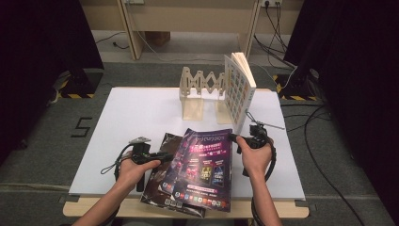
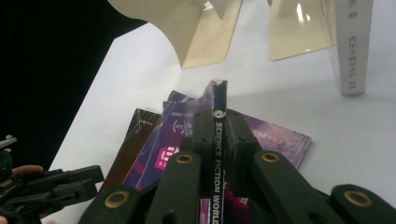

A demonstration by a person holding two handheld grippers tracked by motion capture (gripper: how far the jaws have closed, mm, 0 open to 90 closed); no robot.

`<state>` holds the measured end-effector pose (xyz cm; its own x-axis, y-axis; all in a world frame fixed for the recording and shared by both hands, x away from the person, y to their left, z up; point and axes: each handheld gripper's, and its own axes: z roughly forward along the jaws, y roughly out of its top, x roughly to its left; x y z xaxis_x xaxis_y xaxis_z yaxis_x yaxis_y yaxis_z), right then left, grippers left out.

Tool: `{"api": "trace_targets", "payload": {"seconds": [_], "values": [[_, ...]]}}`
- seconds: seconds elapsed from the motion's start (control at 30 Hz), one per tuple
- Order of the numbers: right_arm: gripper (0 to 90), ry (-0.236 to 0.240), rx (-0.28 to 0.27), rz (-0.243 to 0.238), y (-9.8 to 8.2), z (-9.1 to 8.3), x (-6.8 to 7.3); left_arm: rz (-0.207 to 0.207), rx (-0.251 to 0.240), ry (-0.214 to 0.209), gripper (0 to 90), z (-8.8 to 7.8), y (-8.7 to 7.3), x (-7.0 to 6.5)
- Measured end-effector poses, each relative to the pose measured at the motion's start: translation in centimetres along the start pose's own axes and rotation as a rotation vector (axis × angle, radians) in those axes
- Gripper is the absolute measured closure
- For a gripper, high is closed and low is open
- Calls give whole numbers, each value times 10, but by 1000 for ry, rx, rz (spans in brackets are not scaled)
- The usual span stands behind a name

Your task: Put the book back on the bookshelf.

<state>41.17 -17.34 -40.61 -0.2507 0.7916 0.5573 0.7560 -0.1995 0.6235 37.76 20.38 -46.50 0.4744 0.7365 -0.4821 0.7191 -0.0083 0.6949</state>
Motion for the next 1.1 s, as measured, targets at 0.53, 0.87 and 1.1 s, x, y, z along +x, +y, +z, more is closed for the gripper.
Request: {"api": "trace_targets", "payload": {"seconds": [0.53, 0.87, 1.1], "values": [[847, -35, -99, -76, 15, -15, 23, 17, -54, 121, 524, -27, -9, 21], [847, -43, -149, -114, 26, -23, 35, 7, -74, 118, 510, -28, -8, 21], [847, -44, -184, -129, 36, -27, 43, 3, -61, 136, 505, -28, -10, 24]]}}
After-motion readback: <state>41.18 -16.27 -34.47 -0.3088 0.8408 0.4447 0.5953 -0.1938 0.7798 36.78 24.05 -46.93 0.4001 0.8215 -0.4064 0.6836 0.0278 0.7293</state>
